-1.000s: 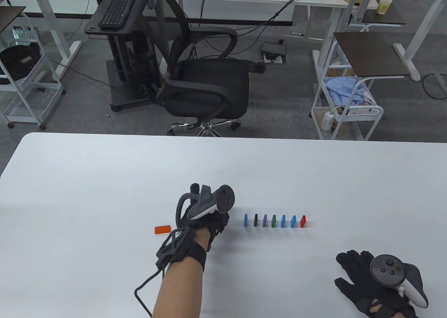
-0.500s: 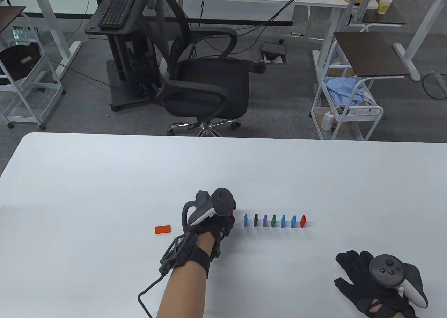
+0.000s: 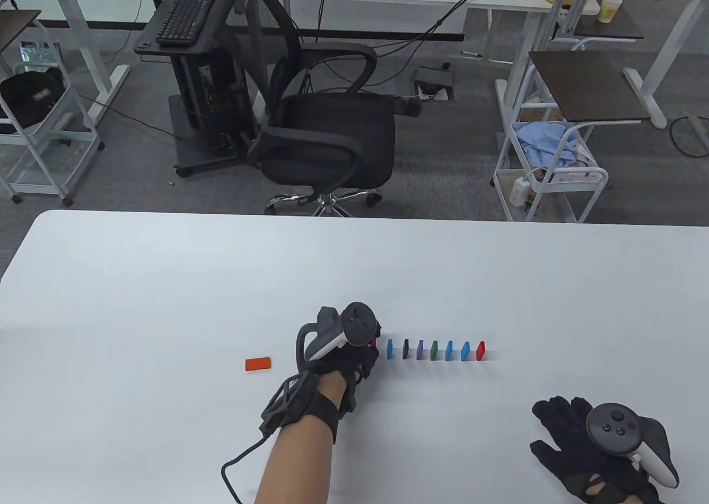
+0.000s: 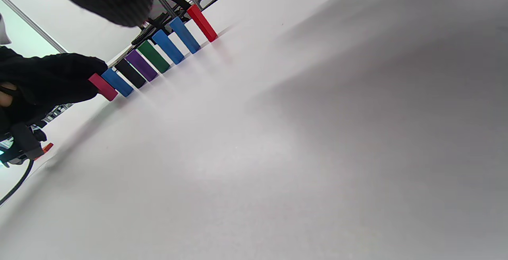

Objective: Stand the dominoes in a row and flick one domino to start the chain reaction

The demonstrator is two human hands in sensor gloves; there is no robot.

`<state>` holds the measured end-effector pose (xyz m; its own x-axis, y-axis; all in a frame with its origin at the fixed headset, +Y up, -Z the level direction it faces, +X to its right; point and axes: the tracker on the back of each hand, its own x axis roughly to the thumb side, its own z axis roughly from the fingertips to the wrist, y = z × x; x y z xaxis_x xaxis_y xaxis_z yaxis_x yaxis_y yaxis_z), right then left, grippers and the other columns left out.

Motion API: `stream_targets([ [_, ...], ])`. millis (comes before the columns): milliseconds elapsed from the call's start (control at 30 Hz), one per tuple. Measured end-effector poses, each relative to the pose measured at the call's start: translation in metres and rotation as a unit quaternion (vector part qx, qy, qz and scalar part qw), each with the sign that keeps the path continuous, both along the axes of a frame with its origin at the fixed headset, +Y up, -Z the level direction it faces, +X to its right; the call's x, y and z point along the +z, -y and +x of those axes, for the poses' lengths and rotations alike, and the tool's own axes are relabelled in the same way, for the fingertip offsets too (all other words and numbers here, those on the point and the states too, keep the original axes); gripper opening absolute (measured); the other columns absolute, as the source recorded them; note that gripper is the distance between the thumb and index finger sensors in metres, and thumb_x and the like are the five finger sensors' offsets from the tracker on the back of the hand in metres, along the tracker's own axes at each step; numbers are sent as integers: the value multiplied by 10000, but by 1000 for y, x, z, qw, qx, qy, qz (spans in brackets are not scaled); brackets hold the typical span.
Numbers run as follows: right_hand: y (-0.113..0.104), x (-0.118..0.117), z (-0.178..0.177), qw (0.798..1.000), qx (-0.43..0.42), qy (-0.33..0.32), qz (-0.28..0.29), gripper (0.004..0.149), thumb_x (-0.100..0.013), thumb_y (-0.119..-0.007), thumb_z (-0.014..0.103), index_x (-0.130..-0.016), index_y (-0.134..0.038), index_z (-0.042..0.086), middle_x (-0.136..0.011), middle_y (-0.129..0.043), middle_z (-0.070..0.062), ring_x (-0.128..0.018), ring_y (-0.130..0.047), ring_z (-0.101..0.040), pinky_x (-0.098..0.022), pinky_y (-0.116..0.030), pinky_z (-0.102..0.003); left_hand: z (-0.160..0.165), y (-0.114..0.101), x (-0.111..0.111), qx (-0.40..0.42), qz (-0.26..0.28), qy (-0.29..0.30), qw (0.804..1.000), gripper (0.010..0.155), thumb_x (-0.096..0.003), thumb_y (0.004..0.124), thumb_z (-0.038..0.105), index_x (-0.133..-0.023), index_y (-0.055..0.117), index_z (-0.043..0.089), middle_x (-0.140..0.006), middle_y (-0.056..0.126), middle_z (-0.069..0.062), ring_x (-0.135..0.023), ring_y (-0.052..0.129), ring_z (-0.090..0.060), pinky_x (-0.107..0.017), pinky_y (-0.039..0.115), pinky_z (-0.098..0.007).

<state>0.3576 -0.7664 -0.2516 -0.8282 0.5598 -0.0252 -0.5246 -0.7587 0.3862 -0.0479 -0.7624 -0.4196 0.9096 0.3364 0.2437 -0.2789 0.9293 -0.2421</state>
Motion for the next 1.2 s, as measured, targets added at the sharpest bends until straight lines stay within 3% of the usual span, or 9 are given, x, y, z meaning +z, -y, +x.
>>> stream_targets([
  [467, 0, 0, 1, 1000, 0, 2, -2, 682, -530, -688, 514, -1040, -300, 282, -1143, -139, -129, -969, 71, -429, -697, -23, -641, 0, 7, -2, 12, -15, -12, 1000, 575, -429, 886, 351, -923, 631, 204, -916, 875, -43, -949, 760, -284, -728, 273, -706],
  [733, 0, 0, 1, 1000, 0, 2, -4, 683, -530, -688, 514, -1040, -299, 282, -1142, -138, -131, -969, 71, -429, -697, -23, -641, -2, 10, -3, 17, -31, -21, 999, 568, -425, 894, 357, -920, 661, 207, -1009, 748, -65, -1038, 550, -309, -717, 205, -707],
  [1200, 0, 0, 1, 1000, 1, 2, -7, 683, -530, -690, 513, -1040, -299, 282, -1143, -139, -132, -969, 70, -430, -697, -23, -641, -2, 13, -1, 5, -39, -19, 999, 562, -423, 901, 363, -915, 670, 218, -1036, 687, -49, -1056, 473, -311, -717, 193, -704],
])
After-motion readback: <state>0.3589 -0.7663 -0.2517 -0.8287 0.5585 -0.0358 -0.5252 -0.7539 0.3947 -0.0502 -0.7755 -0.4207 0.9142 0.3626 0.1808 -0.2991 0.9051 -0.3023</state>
